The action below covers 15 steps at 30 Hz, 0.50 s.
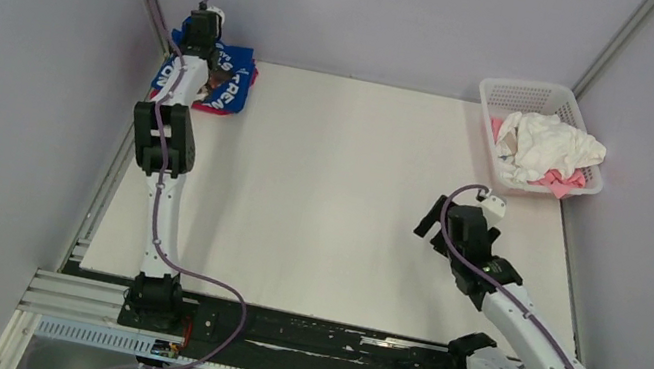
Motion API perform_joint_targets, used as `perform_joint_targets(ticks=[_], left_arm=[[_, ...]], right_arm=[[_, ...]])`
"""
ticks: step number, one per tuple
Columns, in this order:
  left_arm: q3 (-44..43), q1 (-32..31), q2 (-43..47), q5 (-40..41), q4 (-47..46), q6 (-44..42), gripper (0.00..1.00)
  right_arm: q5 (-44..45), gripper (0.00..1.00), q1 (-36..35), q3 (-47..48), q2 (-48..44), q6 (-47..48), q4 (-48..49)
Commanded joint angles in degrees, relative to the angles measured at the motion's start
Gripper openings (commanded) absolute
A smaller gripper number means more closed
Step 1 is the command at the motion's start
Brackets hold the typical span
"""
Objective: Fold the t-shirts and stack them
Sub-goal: Put the neatly folded tshirt into the corner of the board with the left arm
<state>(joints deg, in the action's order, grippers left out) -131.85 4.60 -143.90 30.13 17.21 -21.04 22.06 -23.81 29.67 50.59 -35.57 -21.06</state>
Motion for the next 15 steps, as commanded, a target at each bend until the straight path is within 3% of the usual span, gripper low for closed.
perform_joint_targets(ticks=[1,3,5,7,8,10,15], left_arm=[[-3.43,1.2,-0.72,0.31,-4.51,1.37,0.01],[-2.54,1.47,-1.14,2.81,-7.17,1.41,0.05],[-2.52,1.68,-1.6,5.62,-8.06,1.62,0.25],[-2.26,1.74,-1.46,7.39,-8.05,2.38,0.58],[-2.18,1.74,-1.2,7.74,-7.71,3.67,0.86],[-2.11,1.7,0.12,7.84,-5.51,6.85,0.98],[1.0,0.8,8.82,4.53,2.78,18.11,1.0]], right_arm=[[0.79,1.0,0.18,3.97,3.42,0.57,1.17],[1.02,1.0,0.21,4.6,4.99,0.55,1.11],[1.33,1.0,0.25,5.45,6.21,1.08,0.92],[1.55,1.0,0.16,6.25,6.64,0.93,0.56],[1.76,1.0,0.25,6.39,6.52,0.61,0.42],[2.66,1.0,0.26,6.37,5.82,-0.12,0.31],[4.2,1.0,0.38,5.37,1.88,-0.99,0.27]])
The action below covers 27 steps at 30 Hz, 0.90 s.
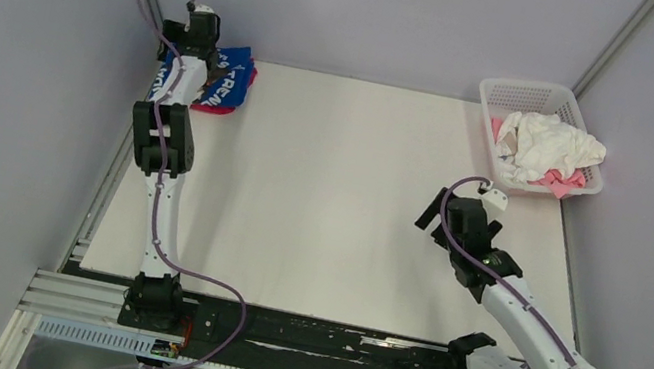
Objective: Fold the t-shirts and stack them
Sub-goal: Put the neatly folded tshirt into the corner of the board with the left arm, then reset both arms
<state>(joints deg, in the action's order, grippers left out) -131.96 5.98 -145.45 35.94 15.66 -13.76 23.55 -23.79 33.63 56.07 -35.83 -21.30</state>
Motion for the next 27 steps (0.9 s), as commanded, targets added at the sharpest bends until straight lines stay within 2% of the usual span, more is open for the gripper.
perform_joint_targets(ticks=[1,4,7,10,11,12,13,17,22,27], left_arm=[[4.48,-0.82,13.88,-2.53,4.71,14.76,1.0],[13.91,-2.26,22.27,-8.38,2.13,23.7,1.0],[26.21,-4.52,33.0,-13.09,0.05,28.24,1.0],[37.66,-11.02,42.03,-10.2,-2.29,31.93,1.0],[44.84,-13.57,47.15,-9.27,-3.39,32.86,1.0],[48.41,-14.56,49.8,-9.86,-6.38,34.64,1.0],[55.42,-16.34,54.94,-13.27,-7.81,35.32,1.0],[72.51,-21.34,68.9,-20.89,-12.35,39.25,1.0],[91.23,-30.39,85.89,-17.63,-13.24,42.58,1.0],[101.37,-34.44,94.05,-17.92,-15.2,46.65,1.0]], right_arm=[[2.68,1.0,0.47,1.3,-4.67,-0.68,0.55],[2.36,1.0,0.77,0.8,-6.48,-0.35,0.53],[0.77,1.0,1.38,0.2,-7.98,0.28,0.56],[-0.37,1.0,2.08,-0.43,-9.34,-0.21,0.23],[-0.76,1.0,2.37,-0.75,-9.92,-0.48,0.2],[-1.13,1.0,2.62,-0.95,-10.38,-0.43,0.16],[-1.42,1.0,2.89,-1.18,-10.87,-0.2,0.08],[-1.26,1.0,3.28,-2.71,-12.51,0.6,-0.01],[-3.12,1.0,3.32,-4.9,-13.1,0.9,0.72],[-5.37,1.0,3.3,-7.28,-13.14,-0.52,4.3]])
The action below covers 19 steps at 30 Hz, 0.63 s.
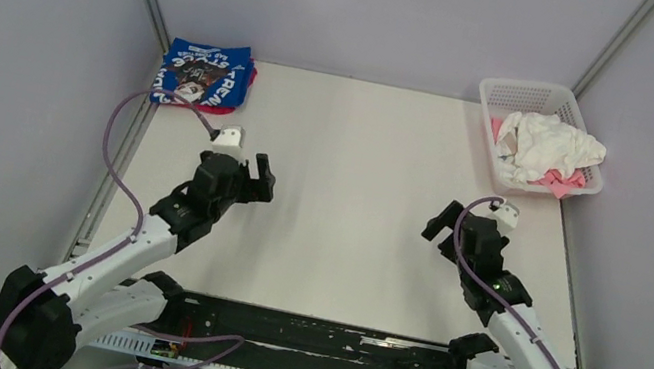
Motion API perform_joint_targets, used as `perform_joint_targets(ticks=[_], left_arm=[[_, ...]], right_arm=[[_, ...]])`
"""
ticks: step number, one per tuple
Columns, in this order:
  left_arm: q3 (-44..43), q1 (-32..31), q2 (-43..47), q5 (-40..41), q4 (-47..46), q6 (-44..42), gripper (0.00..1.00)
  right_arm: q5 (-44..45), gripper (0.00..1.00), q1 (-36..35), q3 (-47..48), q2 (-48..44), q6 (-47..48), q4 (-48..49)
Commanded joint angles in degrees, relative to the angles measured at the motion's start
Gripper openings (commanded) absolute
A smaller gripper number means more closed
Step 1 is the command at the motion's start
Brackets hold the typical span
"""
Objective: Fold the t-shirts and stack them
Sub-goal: Reset both arms
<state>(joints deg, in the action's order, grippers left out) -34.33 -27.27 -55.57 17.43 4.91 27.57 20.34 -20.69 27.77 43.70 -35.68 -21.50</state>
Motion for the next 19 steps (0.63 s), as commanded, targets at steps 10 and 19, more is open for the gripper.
perform_joint_targets(ticks=[10,19], left_arm=[[2.95,-1.39,1.61,2.34,-5.17,4.7,1.0],[3.29,-1.39,3.46,3.59,-5.17,4.15,1.0]], right_arm=[[-1.38,1.0,0.16,-6.88,-2.14,-2.64,10.22],[-0.19,1.0,0.16,-7.3,-3.11,-2.97,11.1]])
